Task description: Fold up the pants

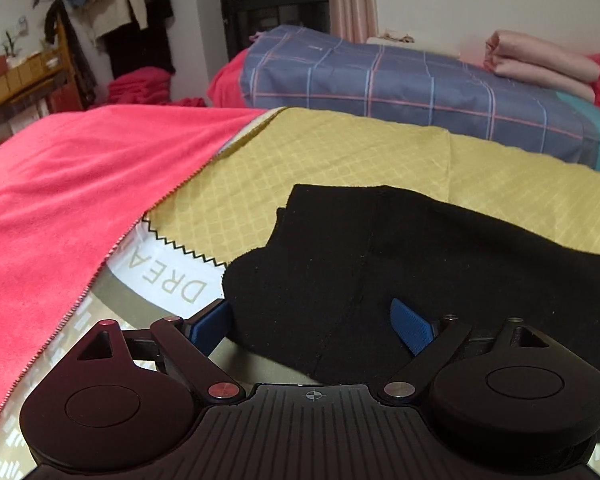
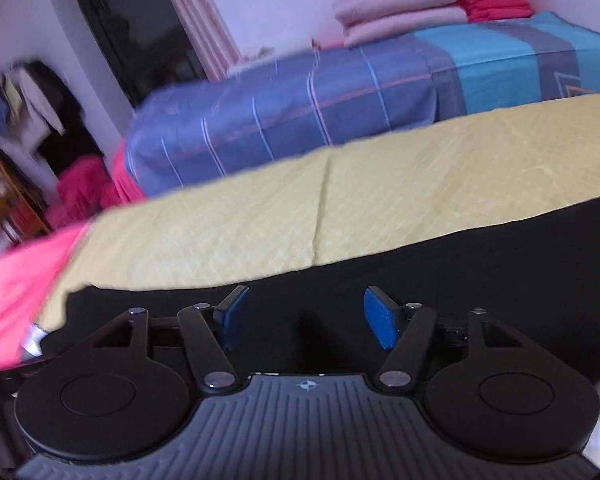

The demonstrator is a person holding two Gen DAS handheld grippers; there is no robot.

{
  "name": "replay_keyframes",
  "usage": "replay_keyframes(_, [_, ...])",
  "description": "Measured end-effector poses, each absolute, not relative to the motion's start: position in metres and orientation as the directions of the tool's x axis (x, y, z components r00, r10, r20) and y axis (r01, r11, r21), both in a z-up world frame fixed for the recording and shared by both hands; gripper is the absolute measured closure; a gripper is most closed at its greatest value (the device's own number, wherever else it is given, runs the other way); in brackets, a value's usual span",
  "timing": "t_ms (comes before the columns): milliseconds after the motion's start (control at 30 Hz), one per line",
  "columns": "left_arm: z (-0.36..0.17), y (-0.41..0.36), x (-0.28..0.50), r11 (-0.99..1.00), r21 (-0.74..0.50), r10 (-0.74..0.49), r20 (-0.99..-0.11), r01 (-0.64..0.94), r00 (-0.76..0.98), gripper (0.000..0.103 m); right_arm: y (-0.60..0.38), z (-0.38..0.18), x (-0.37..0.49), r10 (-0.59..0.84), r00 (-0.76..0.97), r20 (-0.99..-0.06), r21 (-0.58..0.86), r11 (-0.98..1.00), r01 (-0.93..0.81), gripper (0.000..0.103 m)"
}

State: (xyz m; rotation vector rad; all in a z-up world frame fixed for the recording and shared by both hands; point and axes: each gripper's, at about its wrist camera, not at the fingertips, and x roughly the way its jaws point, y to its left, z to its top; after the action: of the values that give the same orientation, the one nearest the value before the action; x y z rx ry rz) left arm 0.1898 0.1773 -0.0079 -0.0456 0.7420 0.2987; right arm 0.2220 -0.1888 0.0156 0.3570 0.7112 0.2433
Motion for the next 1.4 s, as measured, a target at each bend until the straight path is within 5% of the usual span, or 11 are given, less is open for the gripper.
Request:
replay_keyframes(167, [-0.005,0.198,0.183,0.947,-0.024,0.212,-0.700,-0.320,0.682,0.000,-0.205,-0.007,0.213,0.478,0.630,-0.612,0.501,0.851,-0.159,0.027])
replay_keyframes(233, [0.000,0.201,0.182,0.942,-0.045,0.205,-0.709,-0.334,0.675,0.000,-0.231,-0.012,0.213,0.390,0.670,-0.632,0.471,0.880,-0.067,0.054])
replay_keyframes(267, [0.003,0.200,0.181,0.938,-0.044,0.214,-0.706,-0.343,0.675,0.000,-0.254,-0.012,0.212,0.384,0.691,-0.613,0.514,0.858,-0.021,0.054])
replay_keyframes(367, [0.015,0.190,0.180,0.937,-0.015,0.242,-0.694,-0.350,0.678,0.000,-0.315,-0.001,0.194,0.200,0.790,-0.580,0.507,0.848,0.158,0.029])
replay_keyframes(433, [0.022,0.178,0.182,0.946,-0.010,0.226,-0.692,-0.323,0.686,0.000,-0.342,0.014,0.175,0.021,0.828,-0.561,0.399,0.883,0.248,0.029])
replay_keyframes(533, [0.033,0.151,0.190,0.966,-0.001,0.187,-0.691,-0.260,0.698,0.000,-0.369,0.023,0.157,0.021,0.825,-0.564,0.409,0.876,0.257,0.029])
replay_keyframes(833, [0.005,0.116,0.220,0.945,-0.113,0.132,-0.729,-0.307,0.672,0.000,-0.265,0.029,0.172,0.209,0.793,-0.572,0.196,0.974,-0.115,0.030])
replay_keyframes(1067, [-0.005,0.107,0.213,0.967,-0.017,0.178,-0.670,-0.254,0.721,0.000,-0.144,0.000,0.207,0.289,0.730,-0.619,0.000,0.930,-0.368,0.036])
replay_keyframes(1167, [-0.006,0.107,0.214,0.969,-0.022,0.168,-0.670,-0.245,0.723,0.000,-0.116,-0.027,0.224,0.202,0.708,-0.677,-0.125,0.916,-0.381,0.050])
replay_keyframes(1300, [-0.004,0.111,0.213,0.968,-0.043,0.158,-0.666,-0.249,0.729,0.000,-0.104,-0.022,0.218,0.158,0.760,-0.631,-0.204,0.911,-0.359,0.093])
replay_keyframes(1400, [0.000,0.114,0.210,0.962,-0.072,0.158,-0.639,-0.263,0.753,0.000,-0.116,0.003,0.229,0.210,0.786,-0.582,-0.097,0.941,-0.324,0.097])
